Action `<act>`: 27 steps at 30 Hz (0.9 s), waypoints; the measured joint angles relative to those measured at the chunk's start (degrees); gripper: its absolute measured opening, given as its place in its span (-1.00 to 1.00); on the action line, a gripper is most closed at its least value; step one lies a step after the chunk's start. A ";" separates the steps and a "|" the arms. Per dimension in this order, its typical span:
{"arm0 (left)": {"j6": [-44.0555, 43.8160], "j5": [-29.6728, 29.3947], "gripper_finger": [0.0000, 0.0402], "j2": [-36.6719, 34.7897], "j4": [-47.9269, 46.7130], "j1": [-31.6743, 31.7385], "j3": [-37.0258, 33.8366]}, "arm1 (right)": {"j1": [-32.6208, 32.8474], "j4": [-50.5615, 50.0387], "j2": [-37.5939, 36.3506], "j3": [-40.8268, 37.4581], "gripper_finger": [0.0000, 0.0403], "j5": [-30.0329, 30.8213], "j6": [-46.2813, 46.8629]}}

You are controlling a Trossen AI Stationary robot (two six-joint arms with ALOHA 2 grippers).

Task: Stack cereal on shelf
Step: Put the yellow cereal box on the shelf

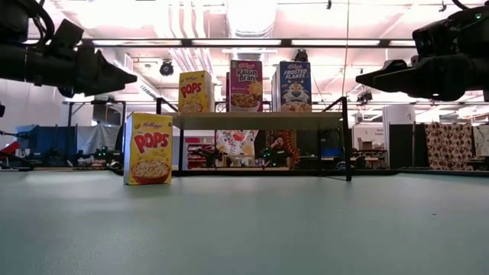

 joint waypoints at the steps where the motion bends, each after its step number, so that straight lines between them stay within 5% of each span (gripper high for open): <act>1: 0.01 -0.01 0.93 0.00 0.37 0.01 0.00 | 0.00 0.00 0.00 0.00 0.78 -0.02 0.00; 19: 1.58 -0.51 0.93 9.86 19.47 0.00 0.03 | 0.00 -0.02 0.00 0.00 0.78 0.00 0.00; 27: 0.30 -3.83 0.93 19.08 18.62 0.01 8.28 | 0.00 -0.02 0.00 0.00 0.78 -0.01 0.00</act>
